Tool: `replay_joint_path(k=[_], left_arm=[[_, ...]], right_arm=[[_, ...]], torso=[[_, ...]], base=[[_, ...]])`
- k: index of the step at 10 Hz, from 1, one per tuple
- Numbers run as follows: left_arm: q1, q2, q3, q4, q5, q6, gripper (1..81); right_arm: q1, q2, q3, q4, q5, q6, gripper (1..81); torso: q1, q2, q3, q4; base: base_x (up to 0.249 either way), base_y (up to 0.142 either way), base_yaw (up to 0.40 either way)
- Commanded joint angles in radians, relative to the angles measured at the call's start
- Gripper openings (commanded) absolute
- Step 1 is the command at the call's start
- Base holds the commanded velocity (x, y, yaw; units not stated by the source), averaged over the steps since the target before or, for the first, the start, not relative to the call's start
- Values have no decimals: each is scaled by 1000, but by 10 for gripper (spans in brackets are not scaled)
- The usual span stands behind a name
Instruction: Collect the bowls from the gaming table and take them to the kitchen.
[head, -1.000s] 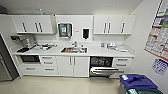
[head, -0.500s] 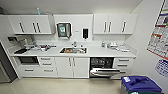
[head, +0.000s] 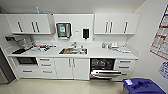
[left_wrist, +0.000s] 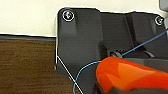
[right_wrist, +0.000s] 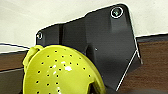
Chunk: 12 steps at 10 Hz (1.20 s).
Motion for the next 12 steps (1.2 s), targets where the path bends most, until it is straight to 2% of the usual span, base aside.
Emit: replay_joint_path(k=[1,12], left_arm=[[-38,-12,-5,9,52,4,10],[-37,-10,-5,7,52,4,10]], right_arm=[[45,-18,12,-11,-46,-3,10],[45,-17,12,-11,-46,-3,10]], torso=[[0,0,0,0],[0,0,0,0]], base=[[138,0,0],[153,0,0]])
